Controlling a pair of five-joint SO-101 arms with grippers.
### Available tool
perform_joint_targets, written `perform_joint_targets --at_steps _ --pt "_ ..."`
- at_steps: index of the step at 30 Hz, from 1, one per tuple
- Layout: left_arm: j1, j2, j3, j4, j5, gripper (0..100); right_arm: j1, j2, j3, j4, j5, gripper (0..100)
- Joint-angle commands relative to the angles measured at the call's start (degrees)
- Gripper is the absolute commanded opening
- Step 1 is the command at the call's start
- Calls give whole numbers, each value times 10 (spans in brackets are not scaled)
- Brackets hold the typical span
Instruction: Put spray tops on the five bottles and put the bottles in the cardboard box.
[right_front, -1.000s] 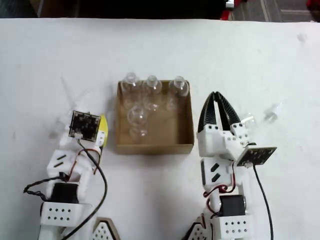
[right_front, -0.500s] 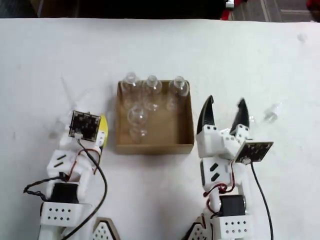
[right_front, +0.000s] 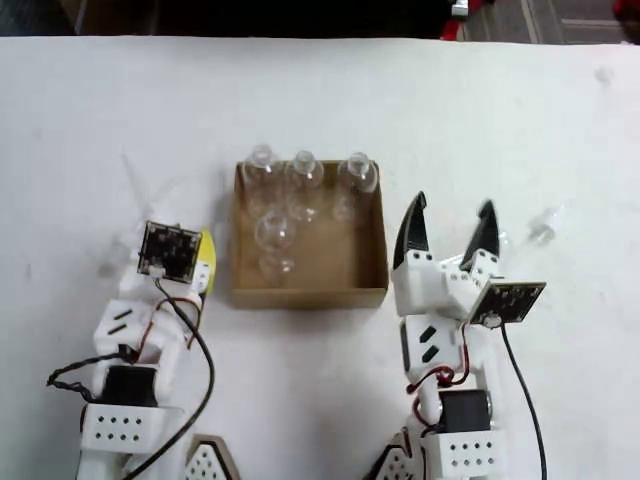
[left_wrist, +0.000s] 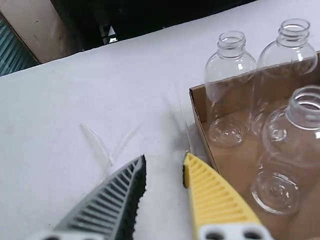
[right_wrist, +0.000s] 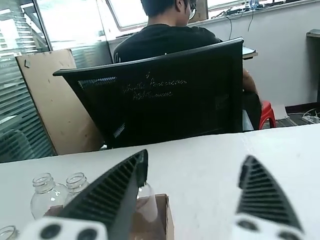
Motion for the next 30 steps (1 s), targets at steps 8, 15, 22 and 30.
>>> perform_joint_targets --at_steps 8,15,22,30 --pt "4 -8 -4 -17 -5 122 6 0 3 -35 -3 255" --pt "4 -9 -4 -17 -5 122 5 0 3 -19 -3 301" --pt "4 -9 -4 -17 -5 123 3 18 4 -59 -3 0" --pt "4 -9 -4 -17 -5 123 6 87 4 -122 -3 167"
